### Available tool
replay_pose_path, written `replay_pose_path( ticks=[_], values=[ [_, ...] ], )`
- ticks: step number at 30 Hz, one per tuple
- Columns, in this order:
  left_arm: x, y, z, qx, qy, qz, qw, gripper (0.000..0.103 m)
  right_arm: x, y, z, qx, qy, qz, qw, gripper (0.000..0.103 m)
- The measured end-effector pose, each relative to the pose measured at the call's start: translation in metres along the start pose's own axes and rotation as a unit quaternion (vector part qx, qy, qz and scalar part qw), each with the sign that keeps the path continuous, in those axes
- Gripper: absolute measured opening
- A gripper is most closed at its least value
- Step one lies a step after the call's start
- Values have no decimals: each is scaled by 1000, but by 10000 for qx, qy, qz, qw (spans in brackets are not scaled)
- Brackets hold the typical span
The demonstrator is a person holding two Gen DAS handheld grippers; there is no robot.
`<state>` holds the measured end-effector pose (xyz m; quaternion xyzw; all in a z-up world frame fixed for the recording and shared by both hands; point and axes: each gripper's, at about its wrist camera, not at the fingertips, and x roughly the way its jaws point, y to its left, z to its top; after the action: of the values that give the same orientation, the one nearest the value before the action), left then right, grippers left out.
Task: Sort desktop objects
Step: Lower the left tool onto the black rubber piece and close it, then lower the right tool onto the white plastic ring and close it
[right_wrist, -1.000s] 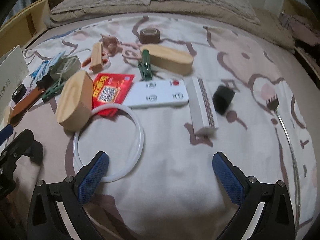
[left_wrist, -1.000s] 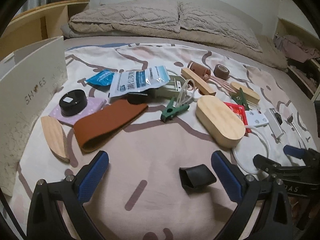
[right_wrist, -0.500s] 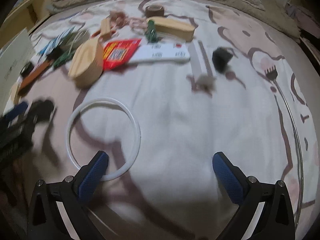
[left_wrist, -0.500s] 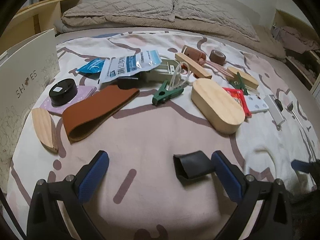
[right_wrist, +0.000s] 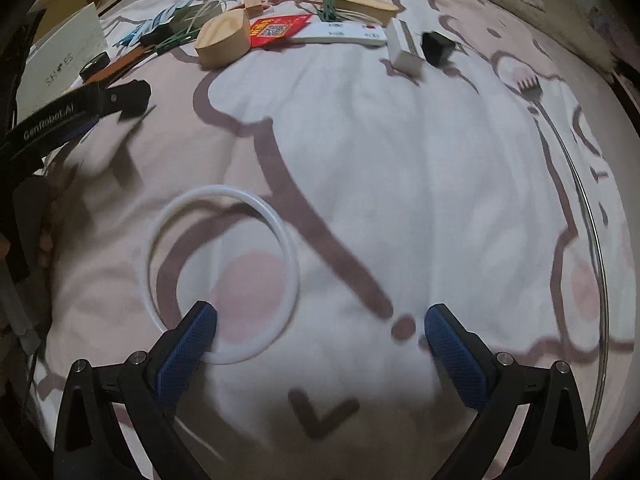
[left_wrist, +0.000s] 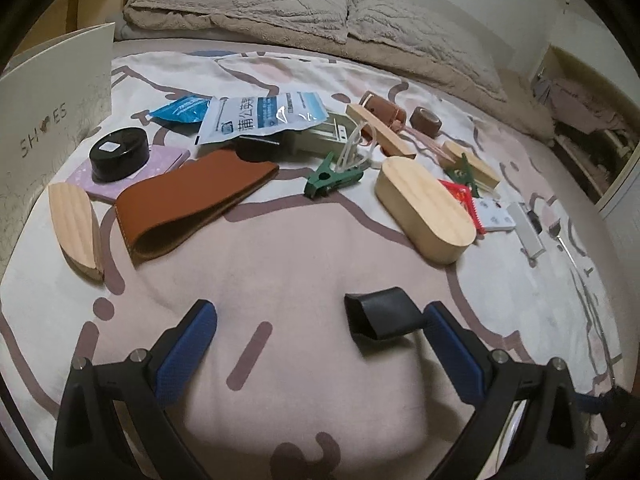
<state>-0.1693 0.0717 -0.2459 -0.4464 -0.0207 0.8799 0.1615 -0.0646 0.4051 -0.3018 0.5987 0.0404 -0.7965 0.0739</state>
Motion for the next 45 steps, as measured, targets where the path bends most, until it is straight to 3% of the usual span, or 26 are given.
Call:
replay_pose_path(
  ticks=[5,8,13,22,27,31,35,45],
  values=[
    [-4,-7,-3,93,-57,146,9998,98,-1,0,-4,16,-36,-17,10000,103],
    [-7,-11,-4,163,-129,86,9997,87,-2,0,-6,36,-65,-40,10000,103],
    [-12,-22,-7,373,-253,-115,9989,54,-2,1,-5,47,-3,-71,10000,103],
    [-18,-29,-10,503,-276,-238,9981,32,-5,0,-10,45,-85,-50,9999,103],
    [-24,-29,-17,572,-178,-366,9975,32,-5,0,-11,53,-72,-51,9999,103],
    [-25,-37,-26,1039,58,-284,9942,32,-6,-1,-9,16,23,-26,10000,103],
    [-33,-47,-32,1740,259,-268,9840,32,-6,-1,-8,-53,95,-1,9999,103],
    [-69,-37,-44,2567,768,-623,9614,31,-7,1,-8,-118,79,-9,9999,103]
  ],
)
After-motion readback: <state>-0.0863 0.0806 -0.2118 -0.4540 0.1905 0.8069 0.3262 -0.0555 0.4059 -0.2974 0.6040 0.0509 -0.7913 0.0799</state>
